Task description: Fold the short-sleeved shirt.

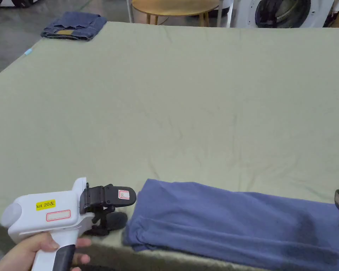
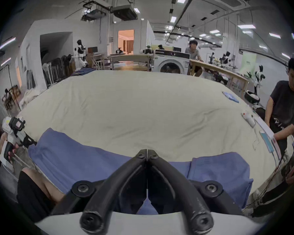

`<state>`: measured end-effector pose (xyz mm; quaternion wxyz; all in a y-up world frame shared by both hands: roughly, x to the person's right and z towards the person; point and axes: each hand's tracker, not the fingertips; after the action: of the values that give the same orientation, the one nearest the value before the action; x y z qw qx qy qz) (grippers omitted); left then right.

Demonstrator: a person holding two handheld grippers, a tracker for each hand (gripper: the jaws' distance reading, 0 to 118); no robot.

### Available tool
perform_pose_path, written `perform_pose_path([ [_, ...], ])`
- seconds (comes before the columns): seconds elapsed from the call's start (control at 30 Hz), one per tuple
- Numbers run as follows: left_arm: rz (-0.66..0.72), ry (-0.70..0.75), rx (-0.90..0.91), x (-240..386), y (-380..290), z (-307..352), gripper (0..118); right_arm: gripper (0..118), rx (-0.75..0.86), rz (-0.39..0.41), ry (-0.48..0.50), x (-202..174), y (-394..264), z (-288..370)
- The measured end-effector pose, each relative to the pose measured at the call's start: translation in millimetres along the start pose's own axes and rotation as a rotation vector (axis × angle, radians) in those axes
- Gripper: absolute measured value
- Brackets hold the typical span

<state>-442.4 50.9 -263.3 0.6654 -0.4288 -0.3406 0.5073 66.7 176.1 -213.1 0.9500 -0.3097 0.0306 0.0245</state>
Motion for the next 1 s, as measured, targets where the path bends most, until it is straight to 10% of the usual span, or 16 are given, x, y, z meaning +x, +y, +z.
perform_pose_path([
  [0.27, -0.080, 0.001, -0.128, 16.5, 4.1, -68.1, 113, 0, -0.018, 0.016, 0.032, -18.4, 9.7, -14.4],
  [0.3, -0.095, 0.005, -0.132, 19.6, 3.9, -71.1, 92, 0, -0.018, 0.021, 0.035, -19.9, 10.6, -14.9],
  [0.37, -0.117, 0.141, -0.159, 20.0, 5.0, -81.5, 3, 0, -0.017, 0.031, 0.041, -20.8, 8.7, -15.3],
  [0.43, -0.168, 0.334, -0.181, 7.4, 1.2, -86.7, 3, 0, -0.023, 0.032, 0.041, -21.6, 9.0, -17.4],
  [0.77, -0.276, 0.150, -0.061, 97.7, 23.0, -35.7, 2, 0, -0.032, -0.034, 0.097, -7.1, 8.8, -11.7],
  [1.0, -0.255, 0.489, -0.014, 119.0, 62.3, 26.4, 2, 0, 0.035, -0.049, 0.144, -2.7, 19.6, 4.1],
])
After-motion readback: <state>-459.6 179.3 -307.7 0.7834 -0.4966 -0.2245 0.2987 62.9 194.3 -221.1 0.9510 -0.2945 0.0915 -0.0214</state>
